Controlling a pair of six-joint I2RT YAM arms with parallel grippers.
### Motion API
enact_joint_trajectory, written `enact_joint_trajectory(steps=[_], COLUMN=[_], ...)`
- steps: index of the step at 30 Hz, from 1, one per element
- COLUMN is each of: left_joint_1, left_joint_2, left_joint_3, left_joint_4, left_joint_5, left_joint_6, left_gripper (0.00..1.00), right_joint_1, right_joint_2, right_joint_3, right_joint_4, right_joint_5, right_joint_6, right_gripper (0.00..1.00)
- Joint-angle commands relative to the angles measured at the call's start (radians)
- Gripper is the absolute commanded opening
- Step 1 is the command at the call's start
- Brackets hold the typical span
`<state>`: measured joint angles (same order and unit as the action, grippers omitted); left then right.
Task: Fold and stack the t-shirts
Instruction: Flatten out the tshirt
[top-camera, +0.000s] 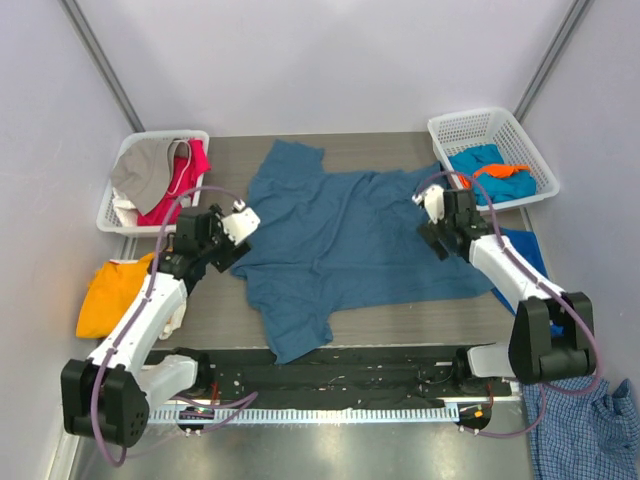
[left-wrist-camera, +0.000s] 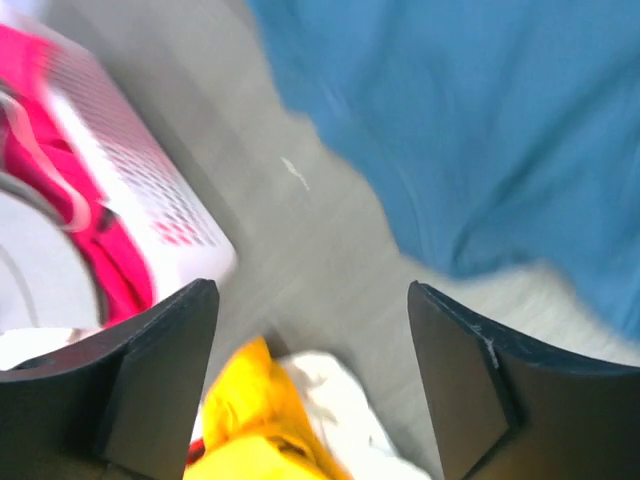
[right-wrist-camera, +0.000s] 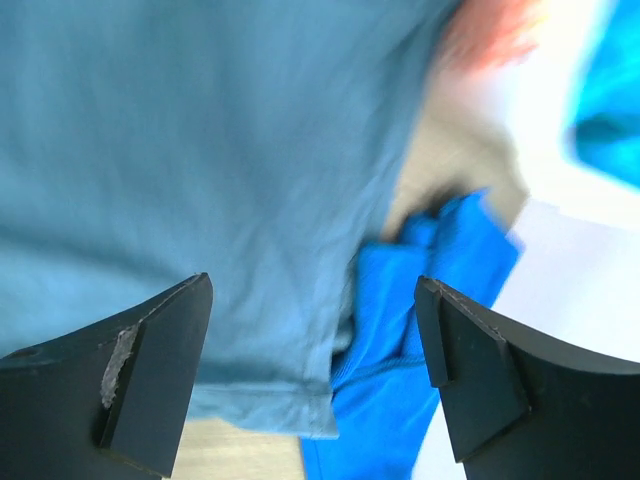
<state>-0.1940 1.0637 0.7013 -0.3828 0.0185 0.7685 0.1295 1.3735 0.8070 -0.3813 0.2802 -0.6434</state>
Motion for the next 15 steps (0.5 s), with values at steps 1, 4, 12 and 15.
enact_joint_trajectory(steps=[1, 4, 12, 15], left_joint_1=[0.007, 0.005, 0.001, -0.004], left_joint_2=[-0.019, 0.01, 0.3, 0.448], left_joint_3=[0.098, 0.133, 0.308, 0.401], left_joint_4=[0.054, 0.096, 0.226, 0.24], left_joint_5=[0.098, 0.115, 0.161, 0.155], left_joint_6=[-0.25, -0.339, -0.459, -0.466], left_gripper=[0.86, 0.91, 0.95, 0.95], right_joint_1=[-0.002, -0.002, -0.002, -0.002], right_joint_2=[-0.148, -0.183, -0.099, -0.053], right_joint_3=[0.141, 0.178, 0.202, 0.215], right_joint_4=[0.06, 0.114, 0.268, 0.295], right_joint_5=[-0.13, -0.127, -0.039, -0.042], right_joint_6=[0.216, 0.264, 0.312, 0.336], right_gripper=[0.91, 0.92, 0.93, 0.93])
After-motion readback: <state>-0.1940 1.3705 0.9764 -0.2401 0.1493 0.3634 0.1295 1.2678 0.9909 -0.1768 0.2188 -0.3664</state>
